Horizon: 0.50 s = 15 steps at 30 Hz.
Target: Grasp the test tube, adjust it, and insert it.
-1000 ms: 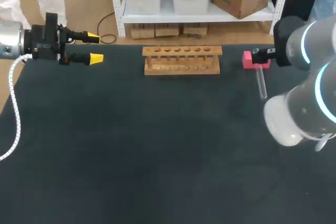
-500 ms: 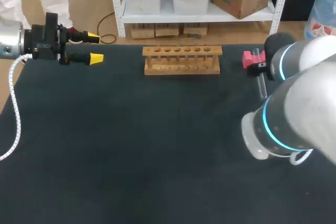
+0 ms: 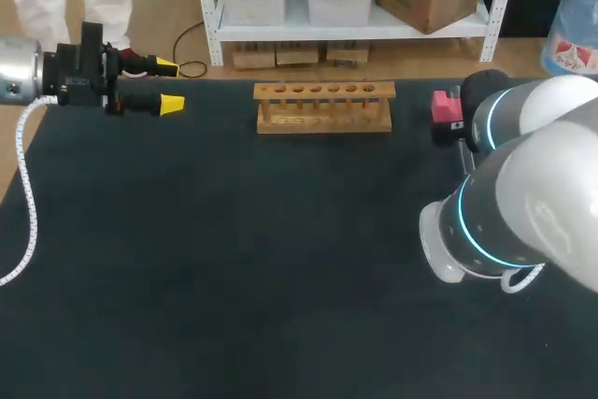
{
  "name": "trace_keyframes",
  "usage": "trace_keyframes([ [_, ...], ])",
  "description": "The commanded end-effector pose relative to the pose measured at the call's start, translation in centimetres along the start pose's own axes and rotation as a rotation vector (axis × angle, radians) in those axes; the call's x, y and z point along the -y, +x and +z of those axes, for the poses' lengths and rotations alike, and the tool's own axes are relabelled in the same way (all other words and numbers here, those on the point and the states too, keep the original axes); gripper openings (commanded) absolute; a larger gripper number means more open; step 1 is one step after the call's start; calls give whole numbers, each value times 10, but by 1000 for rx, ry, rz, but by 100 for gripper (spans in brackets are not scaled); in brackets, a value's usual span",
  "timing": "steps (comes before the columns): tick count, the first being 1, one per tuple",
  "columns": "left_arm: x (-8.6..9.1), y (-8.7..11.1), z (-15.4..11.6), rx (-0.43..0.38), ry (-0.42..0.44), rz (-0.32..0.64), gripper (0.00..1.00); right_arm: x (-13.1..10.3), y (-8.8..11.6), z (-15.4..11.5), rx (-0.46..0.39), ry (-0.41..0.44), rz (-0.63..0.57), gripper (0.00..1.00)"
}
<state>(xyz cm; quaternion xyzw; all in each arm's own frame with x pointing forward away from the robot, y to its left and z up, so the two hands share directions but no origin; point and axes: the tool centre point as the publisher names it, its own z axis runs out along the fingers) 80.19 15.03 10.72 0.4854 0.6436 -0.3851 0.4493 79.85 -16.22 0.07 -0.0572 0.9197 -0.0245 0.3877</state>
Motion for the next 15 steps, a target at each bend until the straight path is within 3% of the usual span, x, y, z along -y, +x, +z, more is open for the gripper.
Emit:
trace_keyframes([
  [1,0,1,0,4,-1,3,100,5,-1,7,-13,-109,-3,100],
  [3,0,1,0,4,-1,3,100,5,0,10,-18,-115,-5,100],
  [5,0,1,0,4,-1,3,100,4,1,13,-22,-121,-9,90],
  [7,0,1,0,4,-1,3,100,4,2,15,-29,-128,-9,87],
  [9,0,1,0,4,-1,3,100,3,3,16,-33,-132,-9,64],
  [11,0,1,0,4,-1,3,100,3,4,18,-37,-137,-9,49],
  [15,0,1,0,4,-1,3,100,1,6,22,-48,-147,-9,46],
])
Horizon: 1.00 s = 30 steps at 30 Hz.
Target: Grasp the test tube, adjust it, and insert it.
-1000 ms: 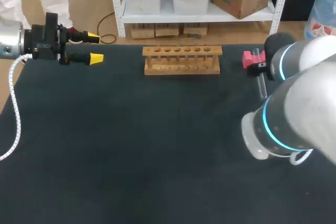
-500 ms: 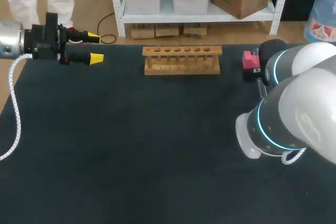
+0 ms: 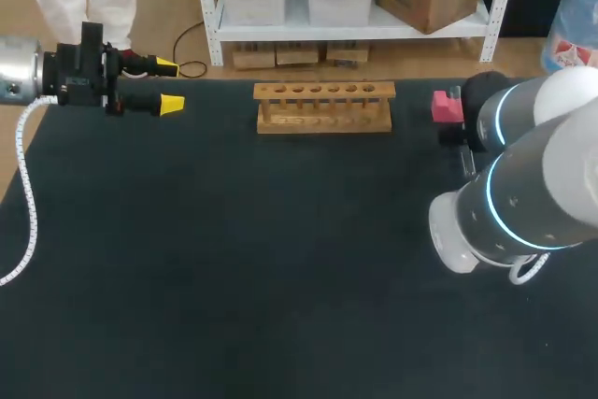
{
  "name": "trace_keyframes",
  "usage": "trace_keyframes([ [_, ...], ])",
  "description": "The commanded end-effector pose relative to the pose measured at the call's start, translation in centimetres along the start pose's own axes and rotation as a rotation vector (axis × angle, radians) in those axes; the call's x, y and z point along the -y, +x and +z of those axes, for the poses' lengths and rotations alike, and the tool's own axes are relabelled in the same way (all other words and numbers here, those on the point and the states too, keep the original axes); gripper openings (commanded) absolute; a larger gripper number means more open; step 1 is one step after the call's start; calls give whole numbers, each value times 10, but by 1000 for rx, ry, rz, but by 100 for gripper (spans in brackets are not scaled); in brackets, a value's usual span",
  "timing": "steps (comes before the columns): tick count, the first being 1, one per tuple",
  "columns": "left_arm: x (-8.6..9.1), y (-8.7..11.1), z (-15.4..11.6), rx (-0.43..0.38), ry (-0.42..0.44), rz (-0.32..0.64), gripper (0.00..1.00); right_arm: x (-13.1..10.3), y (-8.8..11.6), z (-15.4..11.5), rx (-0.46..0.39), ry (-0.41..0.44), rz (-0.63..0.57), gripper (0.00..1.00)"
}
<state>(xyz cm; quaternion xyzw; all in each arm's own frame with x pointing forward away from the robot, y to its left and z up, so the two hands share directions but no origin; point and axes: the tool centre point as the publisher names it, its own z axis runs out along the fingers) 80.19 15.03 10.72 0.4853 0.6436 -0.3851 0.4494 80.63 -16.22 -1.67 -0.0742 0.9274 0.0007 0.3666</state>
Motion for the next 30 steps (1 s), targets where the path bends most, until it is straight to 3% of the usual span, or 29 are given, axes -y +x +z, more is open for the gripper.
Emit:
trace_keyframes([
  [1,0,1,0,4,-1,3,100,2,0,5,-8,-87,2,45],
  [9,0,1,0,4,-1,3,100,1,2,7,-28,-85,7,38],
  [20,0,1,0,4,-1,3,100,0,-1,4,-48,-61,-7,41],
  [30,0,1,0,4,-1,3,100,0,0,4,-72,-50,-12,13],
])
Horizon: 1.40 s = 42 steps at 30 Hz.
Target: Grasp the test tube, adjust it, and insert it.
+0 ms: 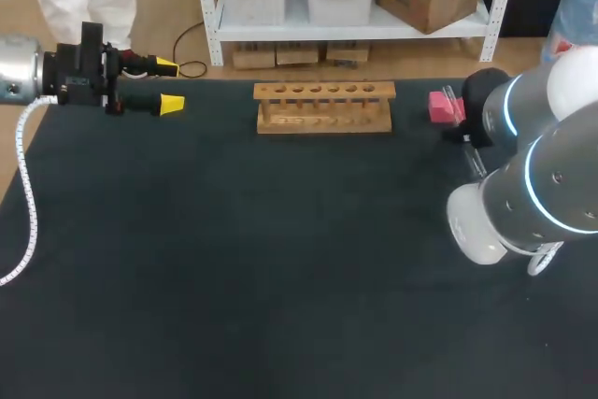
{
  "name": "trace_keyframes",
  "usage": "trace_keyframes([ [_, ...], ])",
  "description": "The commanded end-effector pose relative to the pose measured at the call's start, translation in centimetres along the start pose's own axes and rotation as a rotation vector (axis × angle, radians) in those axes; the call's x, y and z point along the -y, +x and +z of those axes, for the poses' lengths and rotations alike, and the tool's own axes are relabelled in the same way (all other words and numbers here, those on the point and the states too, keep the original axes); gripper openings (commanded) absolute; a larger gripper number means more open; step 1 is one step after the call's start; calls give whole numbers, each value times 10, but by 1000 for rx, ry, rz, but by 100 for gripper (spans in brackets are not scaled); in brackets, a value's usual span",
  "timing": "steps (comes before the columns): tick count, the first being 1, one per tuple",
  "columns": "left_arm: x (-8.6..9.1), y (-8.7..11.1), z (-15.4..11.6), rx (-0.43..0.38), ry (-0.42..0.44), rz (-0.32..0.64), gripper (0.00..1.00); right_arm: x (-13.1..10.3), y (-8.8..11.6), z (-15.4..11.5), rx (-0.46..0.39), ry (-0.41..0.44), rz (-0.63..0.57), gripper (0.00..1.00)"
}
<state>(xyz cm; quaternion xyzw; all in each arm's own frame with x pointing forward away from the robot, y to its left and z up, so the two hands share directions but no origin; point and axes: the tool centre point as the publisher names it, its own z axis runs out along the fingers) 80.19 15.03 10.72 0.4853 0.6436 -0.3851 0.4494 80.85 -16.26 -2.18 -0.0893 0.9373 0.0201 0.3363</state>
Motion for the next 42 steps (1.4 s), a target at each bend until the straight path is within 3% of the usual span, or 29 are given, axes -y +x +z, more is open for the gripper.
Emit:
trace_keyframes([
  [1,0,1,0,4,-1,3,100,0,-2,-1,-12,3,1,2],
  [11,0,1,0,4,-1,3,100,2,-3,-9,-11,66,49,0],
  [18,0,1,0,4,-1,3,100,-2,-14,-30,22,97,91,0],
  [30,0,1,0,4,-1,3,100,-48,-45,-84,39,130,155,0],
  [36,0,1,0,4,-1,3,100,-81,-59,-92,38,148,184,0],
  [42,0,1,0,4,-1,3,100,-114,-76,-83,46,118,185,0],
])
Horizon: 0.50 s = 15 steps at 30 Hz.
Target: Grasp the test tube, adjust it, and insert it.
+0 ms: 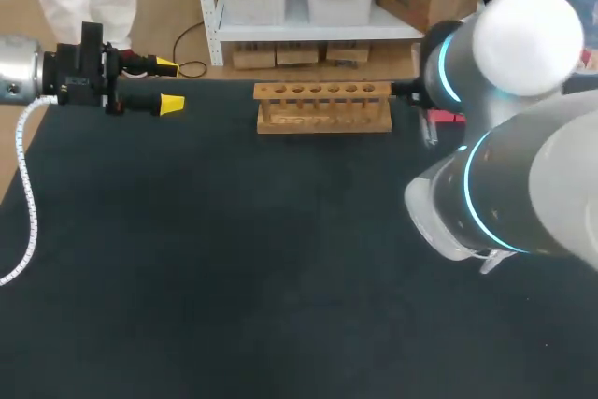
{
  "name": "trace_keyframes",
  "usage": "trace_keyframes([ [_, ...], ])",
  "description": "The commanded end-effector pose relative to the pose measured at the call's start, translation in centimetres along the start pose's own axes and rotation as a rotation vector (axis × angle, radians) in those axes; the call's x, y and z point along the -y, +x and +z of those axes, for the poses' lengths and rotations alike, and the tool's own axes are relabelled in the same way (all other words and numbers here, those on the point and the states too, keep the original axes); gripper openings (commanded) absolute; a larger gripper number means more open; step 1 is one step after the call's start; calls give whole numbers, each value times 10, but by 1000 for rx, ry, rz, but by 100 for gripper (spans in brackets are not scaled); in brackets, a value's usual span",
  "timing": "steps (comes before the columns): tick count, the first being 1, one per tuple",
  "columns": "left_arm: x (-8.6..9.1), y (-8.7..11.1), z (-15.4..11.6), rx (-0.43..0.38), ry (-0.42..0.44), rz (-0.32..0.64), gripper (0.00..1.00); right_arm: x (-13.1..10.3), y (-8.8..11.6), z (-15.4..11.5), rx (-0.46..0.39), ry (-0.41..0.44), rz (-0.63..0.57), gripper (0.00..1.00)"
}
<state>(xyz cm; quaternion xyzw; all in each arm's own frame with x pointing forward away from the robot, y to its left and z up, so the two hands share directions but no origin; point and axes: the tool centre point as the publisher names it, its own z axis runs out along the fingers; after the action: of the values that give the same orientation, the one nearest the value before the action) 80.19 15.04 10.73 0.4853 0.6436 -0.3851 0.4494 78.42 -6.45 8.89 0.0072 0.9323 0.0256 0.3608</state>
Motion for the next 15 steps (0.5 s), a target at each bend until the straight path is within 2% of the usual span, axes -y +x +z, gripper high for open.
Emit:
trace_keyframes([
  [1,0,1,0,4,-1,3,100,-23,-8,10,-4,53,-5,0],
  [6,0,1,0,4,-1,3,100,-45,-17,25,-13,28,-41,0],
  [15,0,1,0,4,-1,3,100,-63,-19,40,-24,-9,-44,0],
])
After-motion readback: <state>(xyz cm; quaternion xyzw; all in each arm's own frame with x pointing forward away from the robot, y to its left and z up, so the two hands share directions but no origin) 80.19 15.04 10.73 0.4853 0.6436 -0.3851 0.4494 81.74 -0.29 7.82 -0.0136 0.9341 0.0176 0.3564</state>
